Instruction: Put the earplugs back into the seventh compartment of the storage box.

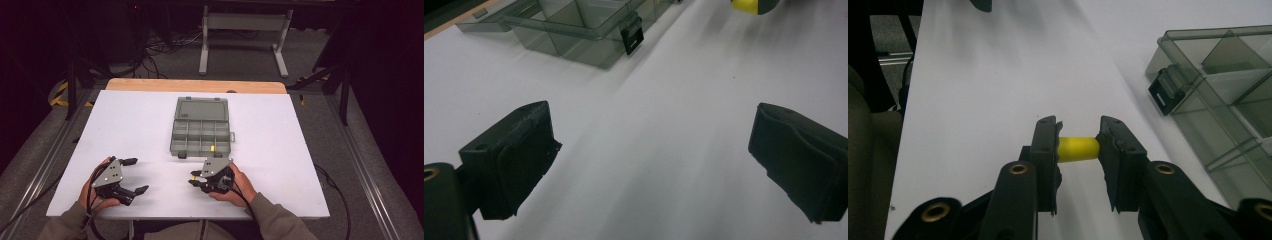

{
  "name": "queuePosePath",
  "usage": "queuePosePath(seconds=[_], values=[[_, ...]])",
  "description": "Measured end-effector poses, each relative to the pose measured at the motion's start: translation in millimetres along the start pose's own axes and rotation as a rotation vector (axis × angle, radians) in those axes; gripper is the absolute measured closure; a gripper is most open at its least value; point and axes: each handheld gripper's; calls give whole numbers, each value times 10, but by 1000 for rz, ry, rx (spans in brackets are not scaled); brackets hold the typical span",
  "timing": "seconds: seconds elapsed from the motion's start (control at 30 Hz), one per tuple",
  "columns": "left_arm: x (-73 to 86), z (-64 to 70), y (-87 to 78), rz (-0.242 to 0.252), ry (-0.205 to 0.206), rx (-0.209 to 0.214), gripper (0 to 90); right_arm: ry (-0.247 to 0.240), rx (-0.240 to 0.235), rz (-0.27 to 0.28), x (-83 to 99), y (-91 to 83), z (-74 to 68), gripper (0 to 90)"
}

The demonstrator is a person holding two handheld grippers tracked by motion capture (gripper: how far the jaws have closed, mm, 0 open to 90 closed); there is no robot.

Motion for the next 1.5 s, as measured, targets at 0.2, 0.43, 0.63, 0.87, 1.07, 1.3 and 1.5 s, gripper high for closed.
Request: queuePosePath(seconds=[0.2,0.43,0.63,0.87,1.07,1.3,1.5], values=[[3,-9,4,-2,1,-1,56,-8,13,18,-21,-63,-1,705],[4,-7,0,-2,0,1,55,-12,34,34,-39,-120,1,706],[7,-13,0,-2,-4,1,55,-12,51,49,-49,-183,18,706],[8,-10,-1,-3,-4,2,56,-15,74,60,-59,-253,38,706],[7,-12,-2,-2,-4,1,56,-15,92,70,-65,-306,49,706],[7,-12,-3,-1,-5,1,56,-15,116,79,-67,-365,73,706],[8,-11,-3,-2,-6,0,56,-13,132,86,-67,-402,89,705]])
Point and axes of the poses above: each handheld gripper's, and its own axes: y roughly forward along the jaws, x roughly out of its underside, z roughly to its right, and after that the axes turned 12 degrees about -x, right-handed
